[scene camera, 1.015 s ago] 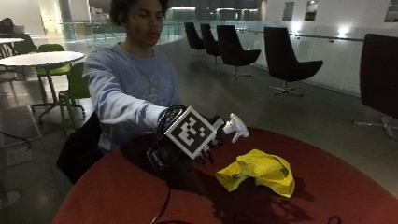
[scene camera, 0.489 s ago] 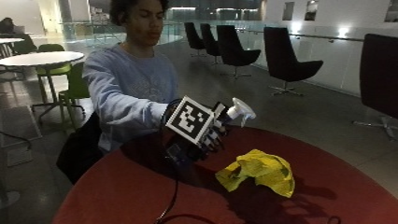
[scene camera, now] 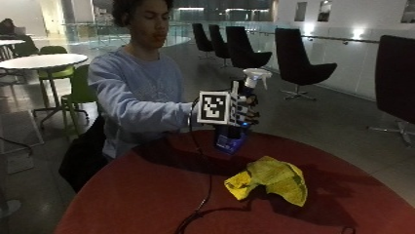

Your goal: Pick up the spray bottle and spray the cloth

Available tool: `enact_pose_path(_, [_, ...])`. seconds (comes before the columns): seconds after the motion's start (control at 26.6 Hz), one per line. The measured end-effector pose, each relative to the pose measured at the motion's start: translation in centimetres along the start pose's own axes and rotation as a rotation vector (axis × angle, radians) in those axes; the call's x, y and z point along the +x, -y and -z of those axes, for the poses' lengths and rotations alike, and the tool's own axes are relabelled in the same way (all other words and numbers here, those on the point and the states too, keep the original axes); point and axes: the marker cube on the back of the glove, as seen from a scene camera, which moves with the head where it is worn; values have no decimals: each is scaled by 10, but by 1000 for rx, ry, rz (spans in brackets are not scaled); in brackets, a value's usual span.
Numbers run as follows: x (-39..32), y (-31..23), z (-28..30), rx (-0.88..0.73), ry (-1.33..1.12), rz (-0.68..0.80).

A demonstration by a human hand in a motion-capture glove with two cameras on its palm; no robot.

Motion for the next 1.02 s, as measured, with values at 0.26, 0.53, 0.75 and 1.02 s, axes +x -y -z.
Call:
enact_pose_path(0.26, [-13, 27, -70, 73, 100, 140])
enact_pose_path(0.53, [-17, 50, -124, 103, 152, 173])
enact_pose_path(0.75, [-13, 54, -153, 70, 141, 174])
enact_pose_path(1.02, [-4, 54, -161, 62, 124, 160])
